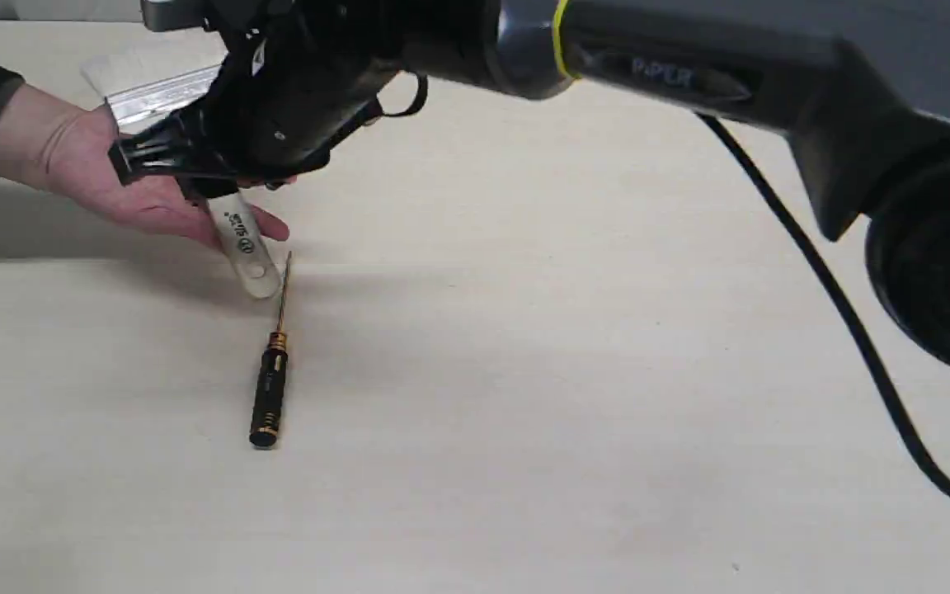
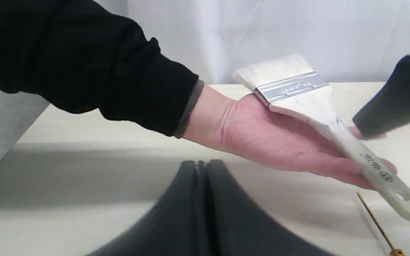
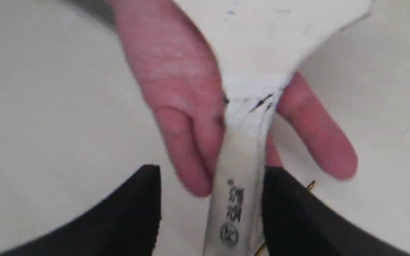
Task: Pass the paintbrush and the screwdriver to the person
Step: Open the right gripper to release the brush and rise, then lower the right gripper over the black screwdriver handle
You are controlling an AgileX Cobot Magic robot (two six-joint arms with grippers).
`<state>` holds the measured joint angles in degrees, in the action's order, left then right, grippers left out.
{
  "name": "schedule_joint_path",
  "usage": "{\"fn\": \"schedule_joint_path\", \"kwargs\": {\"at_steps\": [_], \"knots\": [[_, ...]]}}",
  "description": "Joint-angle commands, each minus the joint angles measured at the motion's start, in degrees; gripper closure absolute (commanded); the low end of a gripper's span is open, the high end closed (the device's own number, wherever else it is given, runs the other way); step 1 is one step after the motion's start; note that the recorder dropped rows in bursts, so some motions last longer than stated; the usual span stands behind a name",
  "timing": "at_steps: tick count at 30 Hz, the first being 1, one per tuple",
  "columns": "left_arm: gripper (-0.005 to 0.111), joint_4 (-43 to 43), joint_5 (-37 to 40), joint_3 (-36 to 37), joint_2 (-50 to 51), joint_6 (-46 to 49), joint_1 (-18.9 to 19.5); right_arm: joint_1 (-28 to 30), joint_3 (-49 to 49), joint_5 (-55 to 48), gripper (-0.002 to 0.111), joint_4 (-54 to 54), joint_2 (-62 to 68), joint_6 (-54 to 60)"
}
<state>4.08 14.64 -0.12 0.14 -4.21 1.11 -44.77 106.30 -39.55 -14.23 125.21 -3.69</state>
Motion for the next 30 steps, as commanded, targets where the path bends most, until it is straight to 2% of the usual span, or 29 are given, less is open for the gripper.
{"fn": "schedule_joint_path", "kwargs": {"at_steps": [1,6,14,20,24,30], "knots": [[0.107,-0.2,-0.3,0.1,-0.1,-0.1,-0.5,0.0,4.8,-10.4,0.061,-0.7,-3.0,-0.2],[0.107,-0.2,-0.3,0.1,-0.1,-0.1,-0.5,0.0,11.6,-23.2,0.066,0.0,-6.1,-5.7],[0.107,-0.2,-0.3,0.1,-0.1,-0.1,-0.5,0.0,12.4,-30.4,0.066,3.4,-8.7,-10.5],[0.107,0.0,-0.4,0.1,-0.1,-0.1,-0.5,-3.2,12.1,-30.4,0.066,14.8,-8.2,-14.1],[0.107,0.0,-0.4,0.1,-0.1,-0.1,-0.5,-6.7,12.1,-30.4,0.066,18.7,-7.7,-15.9],[0.107,0.0,-0.4,0.1,-0.1,-0.1,-0.5,-8.0,12.1,-30.4,0.065,22.1,-4.9,-22.4]]}}
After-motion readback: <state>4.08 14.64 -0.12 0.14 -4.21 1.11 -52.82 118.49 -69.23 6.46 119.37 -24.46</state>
